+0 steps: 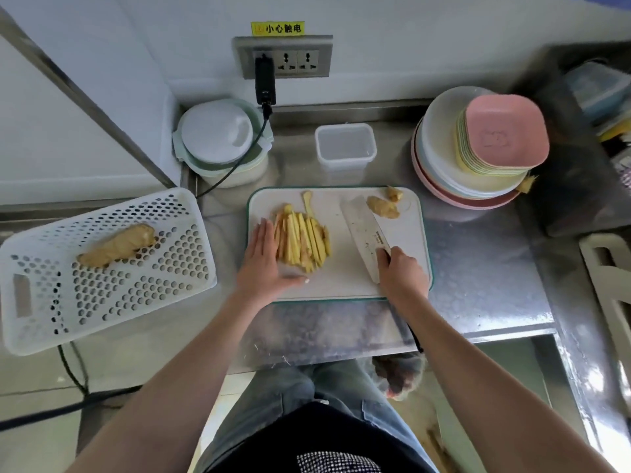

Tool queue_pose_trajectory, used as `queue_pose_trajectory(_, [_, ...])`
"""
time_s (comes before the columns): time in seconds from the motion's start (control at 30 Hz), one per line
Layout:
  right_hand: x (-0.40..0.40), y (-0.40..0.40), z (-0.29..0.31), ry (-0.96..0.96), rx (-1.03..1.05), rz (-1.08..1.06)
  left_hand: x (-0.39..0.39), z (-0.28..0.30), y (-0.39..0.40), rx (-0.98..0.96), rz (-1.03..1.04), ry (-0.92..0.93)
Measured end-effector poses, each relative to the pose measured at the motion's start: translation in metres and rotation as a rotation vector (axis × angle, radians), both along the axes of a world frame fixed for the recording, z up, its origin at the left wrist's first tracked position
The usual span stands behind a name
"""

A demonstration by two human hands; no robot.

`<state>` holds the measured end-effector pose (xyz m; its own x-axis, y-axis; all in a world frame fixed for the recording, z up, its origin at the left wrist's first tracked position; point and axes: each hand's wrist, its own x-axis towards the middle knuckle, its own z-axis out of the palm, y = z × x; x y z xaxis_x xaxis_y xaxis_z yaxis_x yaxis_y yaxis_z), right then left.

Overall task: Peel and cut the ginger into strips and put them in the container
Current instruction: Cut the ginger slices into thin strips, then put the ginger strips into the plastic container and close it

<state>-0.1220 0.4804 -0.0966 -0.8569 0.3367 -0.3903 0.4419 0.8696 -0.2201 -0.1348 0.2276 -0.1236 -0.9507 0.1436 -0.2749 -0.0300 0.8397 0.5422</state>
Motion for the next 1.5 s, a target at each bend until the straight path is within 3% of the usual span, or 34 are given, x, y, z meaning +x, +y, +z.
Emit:
queue_pose_trajectory(0.2, [-0.009, -0.017, 0.0, 0.021, -0.02, 0.02, 0.004, -0.005, 0.007, -0.156, -0.022, -0.024])
queue_pose_trajectory(0.47, [0.0, 0.003, -0.003, -0.016, 0.156, 0.137, 0.013, 0.005, 0.024, -0.128, -0.025, -0.08])
queue_pose_trajectory(0.9, [-0.011, 0.012, 0.005, -0.112, 0.351, 0.35, -0.004, 0.016, 0.008, 0.131, 0.123, -0.079])
queue_pose_trajectory(1.0, [-0.012, 0.013, 0.011, 0.035, 0.333, 0.36, -0.008, 0.02, 0.006, 0.164, 0.159, -0.045])
queue_pose_trajectory(1.07, [-0.017, 0.009, 0.016, 0.213, 0.196, 0.342, -0.01, 0.024, 0.004, 0.149, 0.175, 0.0])
queue_pose_trajectory(1.2, [-0.063, -0.013, 0.02, 0.38, -0.007, 0.407, -0.023, 0.039, 0.003, 0.153, 0.196, 0.083])
queue_pose_trajectory(1.5, [-0.184, -0.046, 0.017, 0.205, 0.123, 0.465, -0.057, 0.062, 0.002, 0.204, 0.186, 0.216])
